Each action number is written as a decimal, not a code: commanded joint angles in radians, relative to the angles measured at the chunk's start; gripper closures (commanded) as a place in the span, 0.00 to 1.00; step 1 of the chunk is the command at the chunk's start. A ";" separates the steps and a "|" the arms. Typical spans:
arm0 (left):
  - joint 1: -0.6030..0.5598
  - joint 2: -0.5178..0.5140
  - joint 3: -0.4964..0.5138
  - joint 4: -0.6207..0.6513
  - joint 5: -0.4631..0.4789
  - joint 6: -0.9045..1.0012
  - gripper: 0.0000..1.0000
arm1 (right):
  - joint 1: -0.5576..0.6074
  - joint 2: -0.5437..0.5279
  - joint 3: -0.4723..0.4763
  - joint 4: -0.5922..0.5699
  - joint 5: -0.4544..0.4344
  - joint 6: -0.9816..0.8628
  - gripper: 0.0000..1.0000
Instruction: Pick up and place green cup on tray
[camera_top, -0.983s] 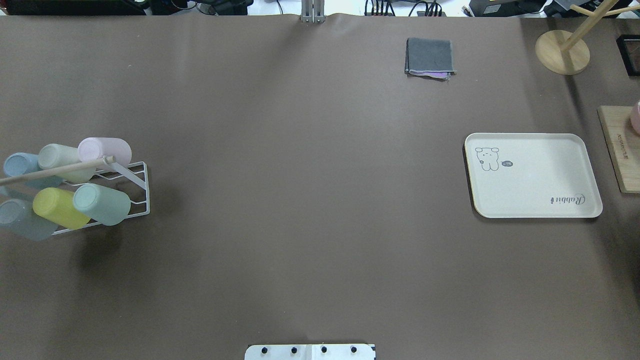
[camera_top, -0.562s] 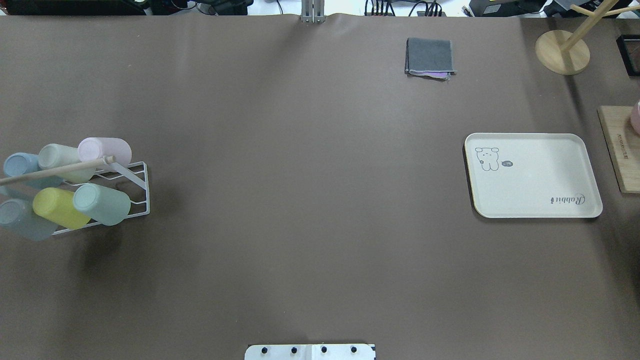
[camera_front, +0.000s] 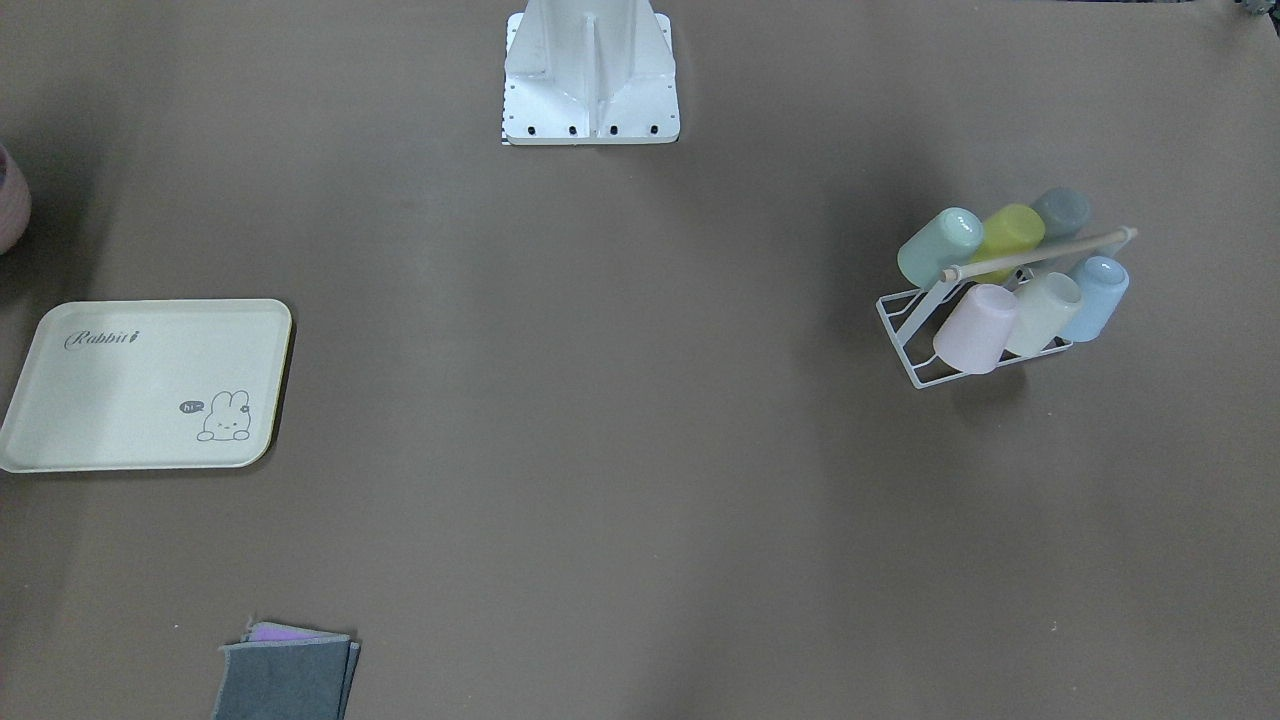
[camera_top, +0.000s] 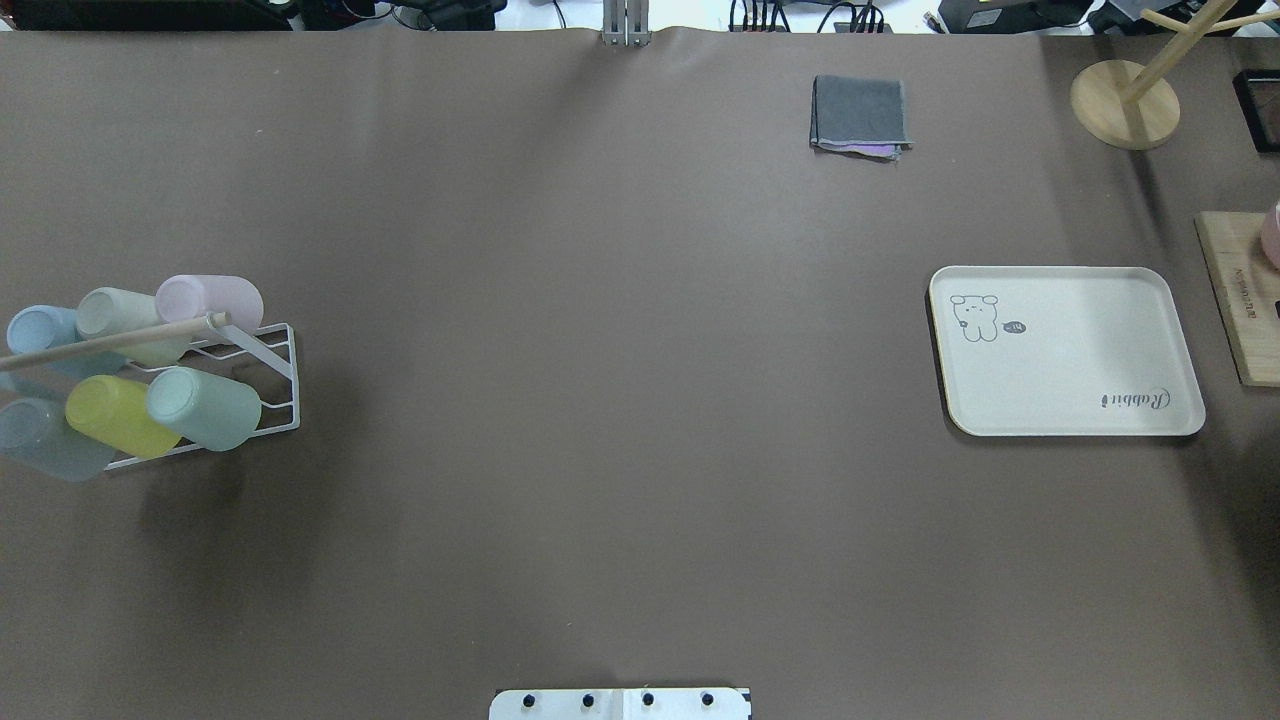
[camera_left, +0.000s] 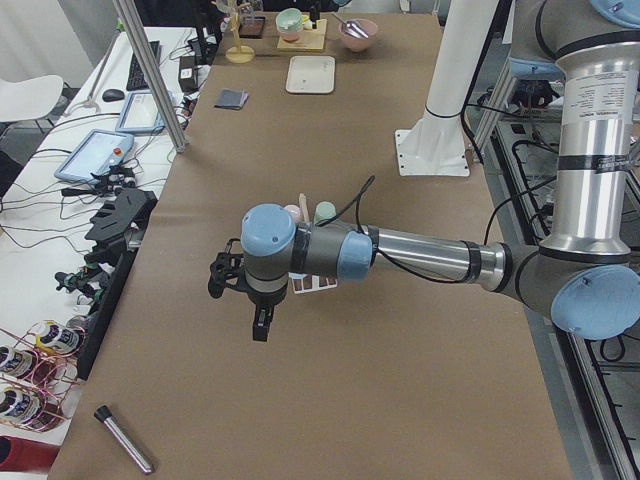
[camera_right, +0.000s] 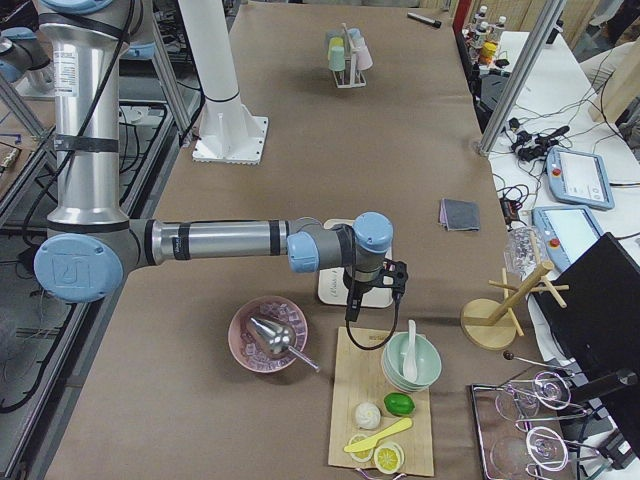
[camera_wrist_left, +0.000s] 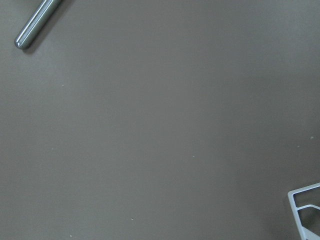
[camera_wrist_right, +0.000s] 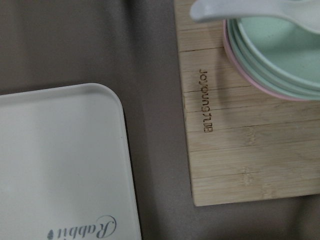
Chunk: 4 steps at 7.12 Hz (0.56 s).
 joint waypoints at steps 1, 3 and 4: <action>0.137 0.004 -0.183 0.017 -0.001 -0.043 0.01 | -0.063 0.021 -0.011 0.002 -0.001 0.051 0.02; 0.278 0.004 -0.327 0.017 0.001 -0.040 0.02 | -0.086 0.041 -0.034 0.002 0.002 0.051 0.04; 0.353 0.000 -0.381 0.016 0.007 -0.040 0.02 | -0.096 0.041 -0.068 0.055 0.002 0.050 0.06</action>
